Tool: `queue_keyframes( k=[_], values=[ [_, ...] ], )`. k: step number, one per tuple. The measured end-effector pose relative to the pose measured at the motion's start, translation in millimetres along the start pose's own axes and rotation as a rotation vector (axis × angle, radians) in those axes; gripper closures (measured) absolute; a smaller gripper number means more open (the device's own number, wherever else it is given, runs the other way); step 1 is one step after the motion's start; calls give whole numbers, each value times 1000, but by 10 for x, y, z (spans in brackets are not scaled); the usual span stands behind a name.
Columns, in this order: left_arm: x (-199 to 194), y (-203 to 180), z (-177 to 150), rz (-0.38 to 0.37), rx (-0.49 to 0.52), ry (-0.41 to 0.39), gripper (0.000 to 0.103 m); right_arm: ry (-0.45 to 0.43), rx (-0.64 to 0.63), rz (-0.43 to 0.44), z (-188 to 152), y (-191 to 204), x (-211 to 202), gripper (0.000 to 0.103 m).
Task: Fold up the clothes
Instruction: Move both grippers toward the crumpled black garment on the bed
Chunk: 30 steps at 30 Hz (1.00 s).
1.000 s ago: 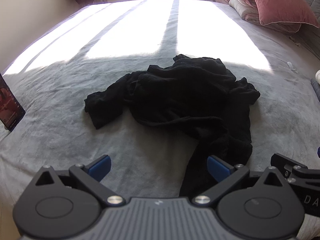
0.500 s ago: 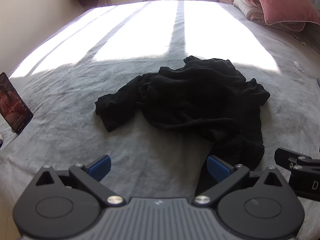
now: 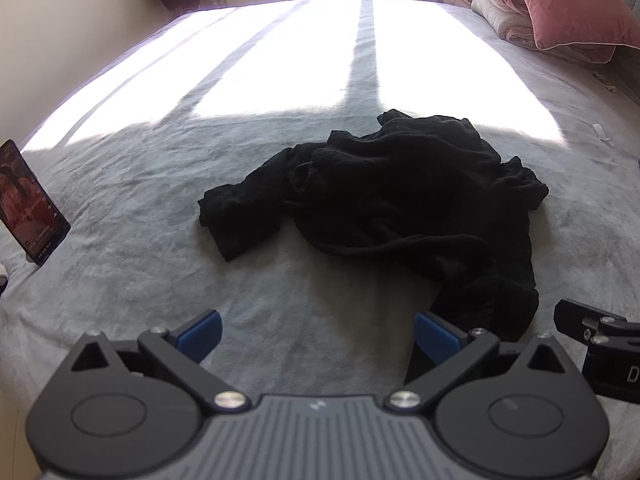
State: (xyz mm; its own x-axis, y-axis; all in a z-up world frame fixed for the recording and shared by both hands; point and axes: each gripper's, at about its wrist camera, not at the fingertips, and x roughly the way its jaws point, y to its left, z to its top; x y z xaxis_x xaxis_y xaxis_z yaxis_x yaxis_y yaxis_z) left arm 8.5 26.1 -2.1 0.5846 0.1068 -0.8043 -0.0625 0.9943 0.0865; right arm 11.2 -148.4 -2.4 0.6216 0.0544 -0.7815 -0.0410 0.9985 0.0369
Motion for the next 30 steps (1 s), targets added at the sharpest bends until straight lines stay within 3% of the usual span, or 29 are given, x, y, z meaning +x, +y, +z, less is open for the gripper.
queue_keyframes(
  k=[30],
  values=[
    [-7, -18, 4, 0, 2, 4, 1, 14, -3, 7, -15, 2, 21, 0]
  ],
)
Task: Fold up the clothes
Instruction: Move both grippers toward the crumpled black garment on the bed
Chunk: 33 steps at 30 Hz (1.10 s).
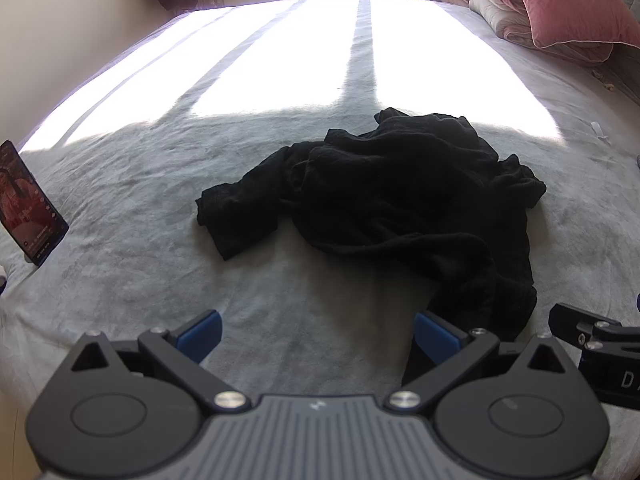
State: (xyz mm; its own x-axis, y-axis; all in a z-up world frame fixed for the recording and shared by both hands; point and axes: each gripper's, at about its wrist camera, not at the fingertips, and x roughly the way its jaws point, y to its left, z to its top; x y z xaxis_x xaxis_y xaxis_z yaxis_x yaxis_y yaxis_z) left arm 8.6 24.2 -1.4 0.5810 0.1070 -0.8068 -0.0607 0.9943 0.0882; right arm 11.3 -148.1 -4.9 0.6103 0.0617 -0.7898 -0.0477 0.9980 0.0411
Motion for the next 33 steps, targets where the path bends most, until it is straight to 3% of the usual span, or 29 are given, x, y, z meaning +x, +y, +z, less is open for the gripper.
queue_keyframes(
  k=[33],
  values=[
    [-9, 63, -5, -1, -10, 2, 1, 13, -8, 12, -18, 48, 23, 0]
  ],
)
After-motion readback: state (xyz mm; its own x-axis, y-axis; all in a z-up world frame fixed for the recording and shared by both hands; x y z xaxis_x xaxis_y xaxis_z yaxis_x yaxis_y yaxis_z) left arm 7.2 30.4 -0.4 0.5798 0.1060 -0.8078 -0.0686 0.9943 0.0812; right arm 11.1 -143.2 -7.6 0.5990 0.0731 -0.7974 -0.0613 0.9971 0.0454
